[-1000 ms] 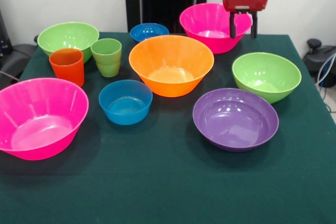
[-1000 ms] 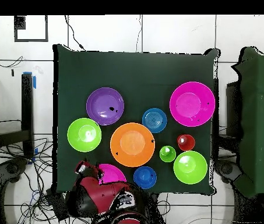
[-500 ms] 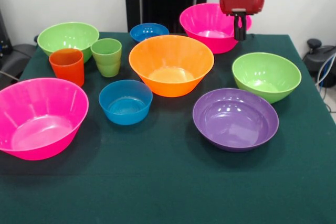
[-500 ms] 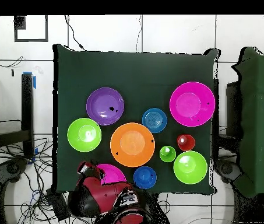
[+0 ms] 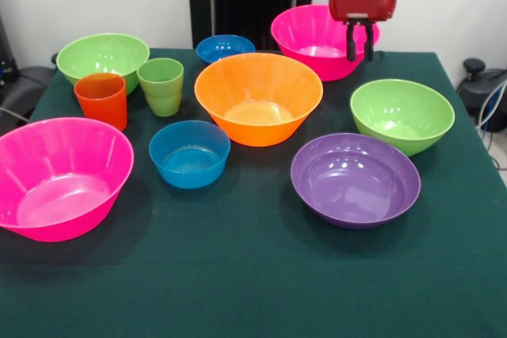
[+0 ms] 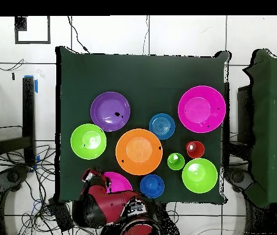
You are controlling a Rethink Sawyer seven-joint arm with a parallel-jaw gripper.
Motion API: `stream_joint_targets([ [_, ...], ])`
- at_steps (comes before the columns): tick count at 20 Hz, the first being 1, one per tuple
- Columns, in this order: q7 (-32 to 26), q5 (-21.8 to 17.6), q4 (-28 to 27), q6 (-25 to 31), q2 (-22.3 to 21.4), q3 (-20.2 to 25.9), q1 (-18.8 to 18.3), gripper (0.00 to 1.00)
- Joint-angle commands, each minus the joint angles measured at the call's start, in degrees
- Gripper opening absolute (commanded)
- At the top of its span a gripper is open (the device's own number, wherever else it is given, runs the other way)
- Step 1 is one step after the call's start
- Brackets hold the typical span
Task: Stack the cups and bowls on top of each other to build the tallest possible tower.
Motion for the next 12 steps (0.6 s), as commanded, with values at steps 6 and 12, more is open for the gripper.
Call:
stream_joint_targets([
  [6,6.4,0.5,-1.0,0.4,-0.9,2.7,0.9,1.00],
  [12,7.7,2.0,0.6,-0.2,-1.7,1.7,2.5,1.00],
])
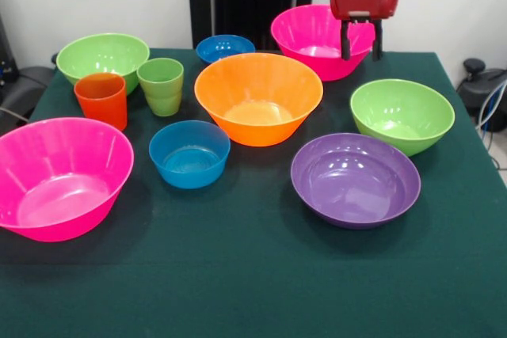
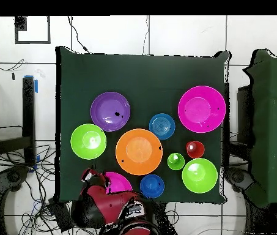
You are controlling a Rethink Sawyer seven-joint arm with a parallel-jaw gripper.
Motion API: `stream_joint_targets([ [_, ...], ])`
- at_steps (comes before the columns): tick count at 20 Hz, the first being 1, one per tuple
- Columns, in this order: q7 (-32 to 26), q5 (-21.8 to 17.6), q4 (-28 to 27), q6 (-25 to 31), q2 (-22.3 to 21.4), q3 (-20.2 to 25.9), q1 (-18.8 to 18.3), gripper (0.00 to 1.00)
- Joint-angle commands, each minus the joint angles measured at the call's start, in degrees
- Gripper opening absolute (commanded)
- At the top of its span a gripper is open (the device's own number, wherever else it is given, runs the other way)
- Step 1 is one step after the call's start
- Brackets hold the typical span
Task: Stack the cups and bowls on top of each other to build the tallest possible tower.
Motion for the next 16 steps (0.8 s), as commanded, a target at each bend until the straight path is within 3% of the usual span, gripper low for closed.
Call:
stream_joint_targets([
  [1,7.9,2.0,0.8,-0.2,-0.8,2.1,1.6,1.00],
  [5,8.5,1.9,2.2,0.1,-1.4,1.4,1.1,1.00],
  [8,10.7,4.3,5.2,-1.5,-1.4,-1.8,2.8,1.00],
  [12,10.9,5.6,7.5,0.0,-4.7,-3.6,3.9,1.00],
  [16,11.5,5.6,8.4,-1.3,-4.2,-4.3,3.7,1.00],
])
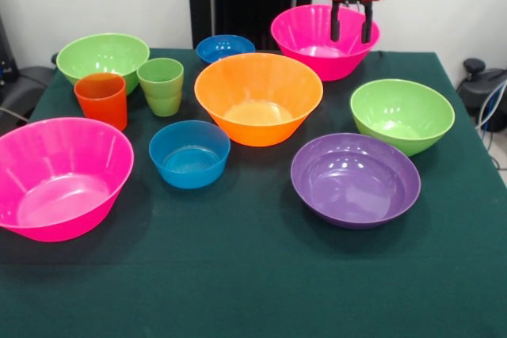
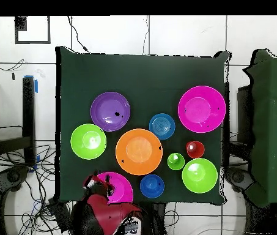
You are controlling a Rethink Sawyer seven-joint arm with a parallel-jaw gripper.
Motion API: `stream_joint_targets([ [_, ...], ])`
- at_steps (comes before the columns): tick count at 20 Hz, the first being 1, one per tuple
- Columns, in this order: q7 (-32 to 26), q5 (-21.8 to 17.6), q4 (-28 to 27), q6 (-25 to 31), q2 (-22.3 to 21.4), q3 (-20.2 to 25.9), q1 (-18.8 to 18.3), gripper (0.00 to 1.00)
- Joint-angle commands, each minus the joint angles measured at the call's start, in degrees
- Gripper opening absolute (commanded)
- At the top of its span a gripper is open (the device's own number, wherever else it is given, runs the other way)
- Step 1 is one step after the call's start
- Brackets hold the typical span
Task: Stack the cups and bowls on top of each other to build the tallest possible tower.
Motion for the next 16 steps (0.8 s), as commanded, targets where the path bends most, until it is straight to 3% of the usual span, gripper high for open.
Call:
stream_joint_targets([
  [1,11.5,3.6,4.4,-1.3,0.0,0.2,0.6,1.00],
  [7,11.4,2.5,5.1,-3.5,1.9,-2.2,-0.3,1.00],
  [13,13.5,3.3,2.5,-8.2,8.2,-0.3,0.6,1.00],
  [16,13.8,4.3,1.6,-9.2,9.4,0.9,1.2,1.00],
])
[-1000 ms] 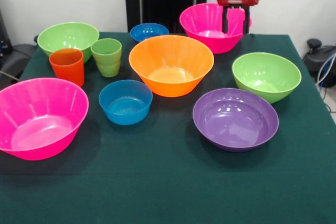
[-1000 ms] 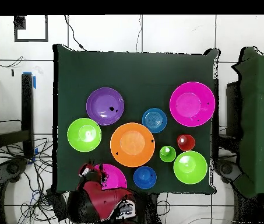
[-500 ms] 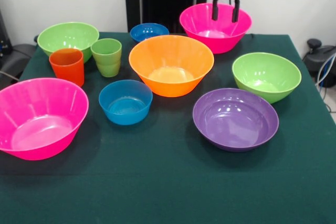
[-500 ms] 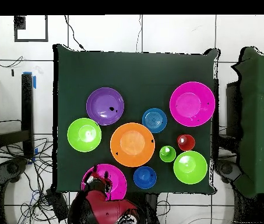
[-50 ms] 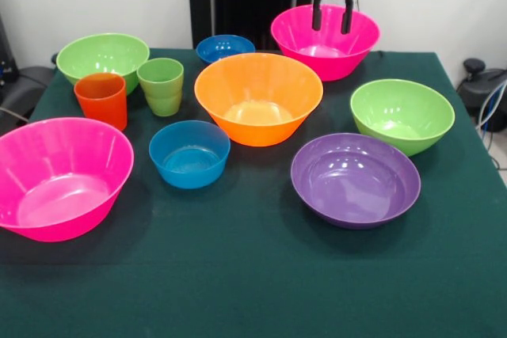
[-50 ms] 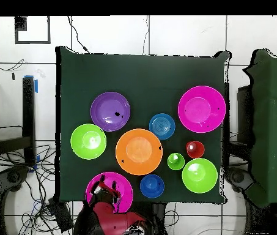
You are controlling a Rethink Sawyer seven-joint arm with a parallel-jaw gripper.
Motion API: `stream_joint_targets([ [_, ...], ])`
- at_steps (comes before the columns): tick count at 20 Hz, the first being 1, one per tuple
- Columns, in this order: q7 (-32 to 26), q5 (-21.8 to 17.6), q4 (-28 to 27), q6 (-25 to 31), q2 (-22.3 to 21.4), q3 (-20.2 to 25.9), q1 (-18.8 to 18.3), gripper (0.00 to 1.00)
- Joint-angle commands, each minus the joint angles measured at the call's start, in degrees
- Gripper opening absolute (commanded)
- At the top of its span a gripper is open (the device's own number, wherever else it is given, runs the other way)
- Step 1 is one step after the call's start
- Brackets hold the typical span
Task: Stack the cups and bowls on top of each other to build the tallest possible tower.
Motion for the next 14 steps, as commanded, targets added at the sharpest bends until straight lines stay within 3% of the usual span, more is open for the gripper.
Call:
stream_joint_targets([
  [1,14.0,4.5,-1.4,-4.3,7.3,5.0,1.1,1.00],
  [12,15.1,7.4,-0.6,-5.1,7.5,8.5,2.1,1.00],
  [14,14.9,7.7,0.7,-4.0,5.3,8.8,2.4,1.00],
])
